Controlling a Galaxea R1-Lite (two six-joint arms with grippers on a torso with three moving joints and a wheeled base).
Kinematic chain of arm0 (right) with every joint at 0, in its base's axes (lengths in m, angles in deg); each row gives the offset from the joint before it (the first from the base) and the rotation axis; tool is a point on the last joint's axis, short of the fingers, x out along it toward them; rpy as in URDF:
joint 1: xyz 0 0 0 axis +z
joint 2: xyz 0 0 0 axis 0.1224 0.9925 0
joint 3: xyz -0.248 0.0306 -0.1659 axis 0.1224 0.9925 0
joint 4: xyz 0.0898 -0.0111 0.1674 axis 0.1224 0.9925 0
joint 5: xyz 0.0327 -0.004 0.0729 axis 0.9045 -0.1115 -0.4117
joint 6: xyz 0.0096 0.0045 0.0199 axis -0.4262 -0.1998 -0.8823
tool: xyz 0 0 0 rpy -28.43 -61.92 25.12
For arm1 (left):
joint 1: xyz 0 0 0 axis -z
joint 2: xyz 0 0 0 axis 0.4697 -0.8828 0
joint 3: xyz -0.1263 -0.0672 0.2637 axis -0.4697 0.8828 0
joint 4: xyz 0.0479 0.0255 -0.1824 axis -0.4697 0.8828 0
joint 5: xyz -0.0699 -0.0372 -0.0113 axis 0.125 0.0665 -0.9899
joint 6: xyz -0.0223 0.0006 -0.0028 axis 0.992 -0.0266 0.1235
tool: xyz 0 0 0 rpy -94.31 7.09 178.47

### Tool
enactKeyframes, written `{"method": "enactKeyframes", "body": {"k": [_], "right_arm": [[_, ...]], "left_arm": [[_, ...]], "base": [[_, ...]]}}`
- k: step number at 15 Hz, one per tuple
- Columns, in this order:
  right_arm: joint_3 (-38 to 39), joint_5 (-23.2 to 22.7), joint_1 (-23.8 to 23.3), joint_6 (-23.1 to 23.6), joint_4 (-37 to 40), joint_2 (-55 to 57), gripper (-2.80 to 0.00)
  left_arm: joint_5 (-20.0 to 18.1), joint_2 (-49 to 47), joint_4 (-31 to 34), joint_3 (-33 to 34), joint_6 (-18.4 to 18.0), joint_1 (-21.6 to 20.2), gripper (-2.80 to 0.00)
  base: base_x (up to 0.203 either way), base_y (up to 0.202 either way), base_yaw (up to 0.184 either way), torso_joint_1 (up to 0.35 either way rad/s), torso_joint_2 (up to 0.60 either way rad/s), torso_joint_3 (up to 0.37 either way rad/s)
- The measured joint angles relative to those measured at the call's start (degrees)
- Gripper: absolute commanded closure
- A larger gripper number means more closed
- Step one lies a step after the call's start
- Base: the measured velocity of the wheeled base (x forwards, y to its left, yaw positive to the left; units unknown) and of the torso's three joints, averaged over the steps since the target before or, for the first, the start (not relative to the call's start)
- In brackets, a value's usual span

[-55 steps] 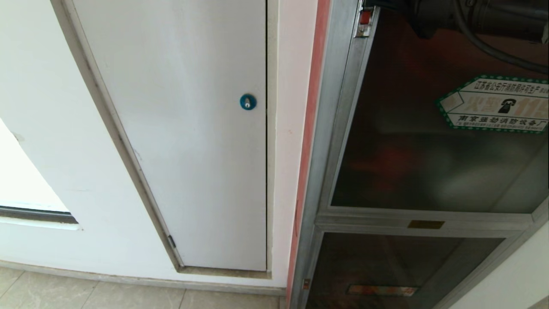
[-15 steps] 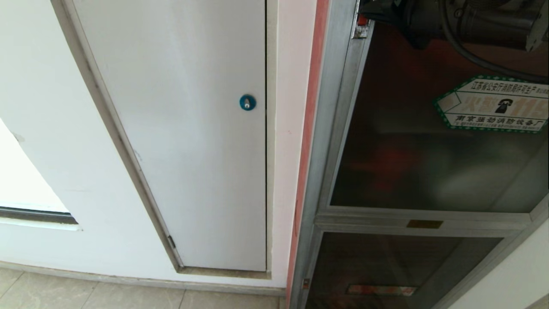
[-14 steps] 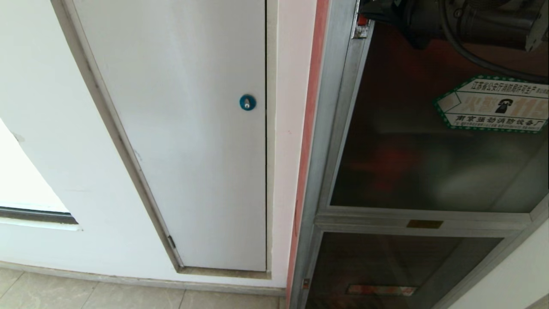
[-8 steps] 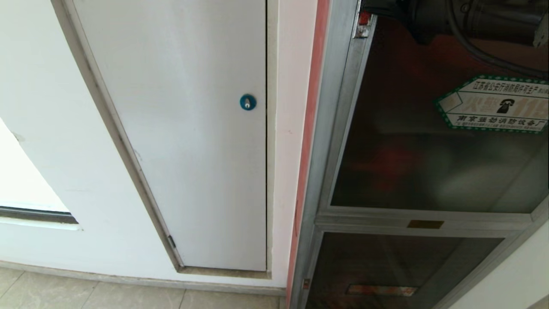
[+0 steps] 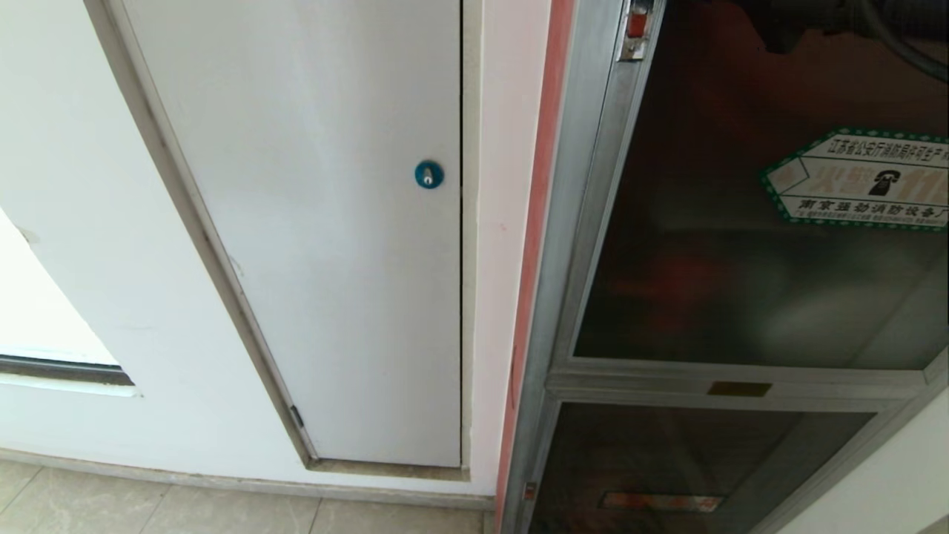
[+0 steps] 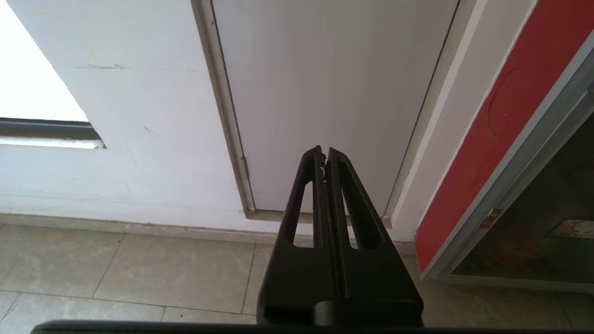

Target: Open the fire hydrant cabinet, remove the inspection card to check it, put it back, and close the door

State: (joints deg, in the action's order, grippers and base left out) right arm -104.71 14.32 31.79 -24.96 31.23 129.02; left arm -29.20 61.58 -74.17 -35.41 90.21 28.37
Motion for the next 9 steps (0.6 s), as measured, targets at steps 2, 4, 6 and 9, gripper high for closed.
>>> {"method": "enactKeyframes", "body": {"k": [2,4,6,9], "right_arm": [[2.6,0.0,0.8,0.0,0.1,-2.7,0.0],[6.1,-0.1,1.7,0.0,0.0,-6.1,0.0],[10.3,-0.2,2.2,0.0,-0.1,-10.2,0.0],[16.9,-0.2,2.3,1.2,-0.1,-16.8,0.0]], "left_arm": [[0.0,0.0,0.0,0.0,0.0,0.0,0.0],[0.0,0.0,0.0,0.0,0.0,0.0,0.0],[0.0,0.0,0.0,0.0,0.0,0.0,0.0],[0.0,0.0,0.0,0.0,0.0,0.0,0.0]], "base": [[0.0,0.0,0.0,0.0,0.0,0.0],[0.0,0.0,0.0,0.0,0.0,0.0],[0.0,0.0,0.0,0.0,0.0,0.0],[0.0,0.0,0.0,0.0,0.0,0.0]]}}
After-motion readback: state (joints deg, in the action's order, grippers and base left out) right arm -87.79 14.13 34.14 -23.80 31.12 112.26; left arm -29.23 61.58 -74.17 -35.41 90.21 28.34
